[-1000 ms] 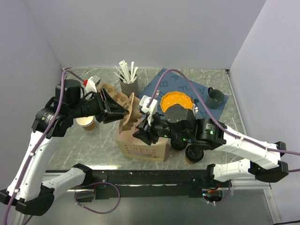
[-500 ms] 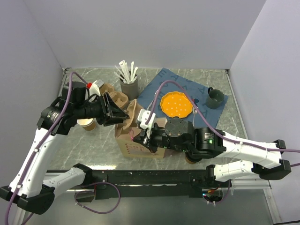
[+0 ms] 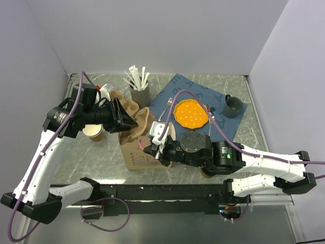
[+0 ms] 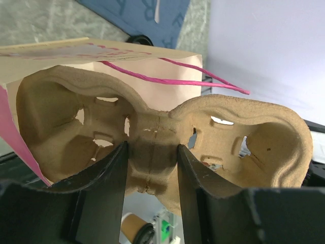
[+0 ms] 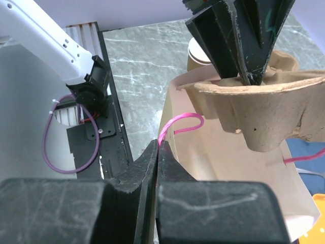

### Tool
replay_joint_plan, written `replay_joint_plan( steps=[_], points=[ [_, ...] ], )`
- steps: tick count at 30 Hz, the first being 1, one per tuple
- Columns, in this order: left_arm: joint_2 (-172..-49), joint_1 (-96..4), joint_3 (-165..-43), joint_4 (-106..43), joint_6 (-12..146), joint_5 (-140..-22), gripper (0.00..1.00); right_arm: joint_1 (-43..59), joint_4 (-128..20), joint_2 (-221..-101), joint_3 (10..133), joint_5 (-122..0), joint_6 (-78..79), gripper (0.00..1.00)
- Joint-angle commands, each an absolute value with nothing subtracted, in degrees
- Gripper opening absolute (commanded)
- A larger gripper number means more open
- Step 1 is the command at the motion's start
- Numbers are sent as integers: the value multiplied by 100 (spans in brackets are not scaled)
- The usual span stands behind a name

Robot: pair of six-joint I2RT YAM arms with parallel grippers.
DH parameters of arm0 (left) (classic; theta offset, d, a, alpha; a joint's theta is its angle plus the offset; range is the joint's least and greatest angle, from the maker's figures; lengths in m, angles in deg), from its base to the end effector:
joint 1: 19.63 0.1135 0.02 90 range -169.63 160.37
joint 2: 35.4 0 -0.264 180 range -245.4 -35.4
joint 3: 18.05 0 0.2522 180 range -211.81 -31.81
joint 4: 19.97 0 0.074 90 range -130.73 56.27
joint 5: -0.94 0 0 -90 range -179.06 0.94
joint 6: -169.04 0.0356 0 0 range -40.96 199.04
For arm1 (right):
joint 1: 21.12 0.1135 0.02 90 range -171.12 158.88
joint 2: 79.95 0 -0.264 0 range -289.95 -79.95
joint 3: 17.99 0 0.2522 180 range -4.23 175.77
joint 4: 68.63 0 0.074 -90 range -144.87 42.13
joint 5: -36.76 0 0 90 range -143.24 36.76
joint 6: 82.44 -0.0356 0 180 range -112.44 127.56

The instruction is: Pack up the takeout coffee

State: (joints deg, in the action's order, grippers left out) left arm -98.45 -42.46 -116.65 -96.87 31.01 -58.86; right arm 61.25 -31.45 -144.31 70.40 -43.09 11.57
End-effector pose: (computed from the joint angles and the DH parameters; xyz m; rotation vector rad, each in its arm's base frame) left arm 0.1628 -0.0880 0.4262 -0.2455 2.4836 -1.1938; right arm 0.0384 0.2393 0.4294 -1.1825 1.4520 0.8076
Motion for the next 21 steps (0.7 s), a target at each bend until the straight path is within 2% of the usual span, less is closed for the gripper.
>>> replay_joint_plan(
  steps=[1,21],
  points=[
    [-9982,-4345,-12172,-10044,3500,-6391,32,6176,-3483,-14350,7048,-4146,1248,0],
    [-10351,-5100,-12823,-10949,3632,-7868,28,6387,-3457,-14623,7223,-4296,1151,0]
  ],
)
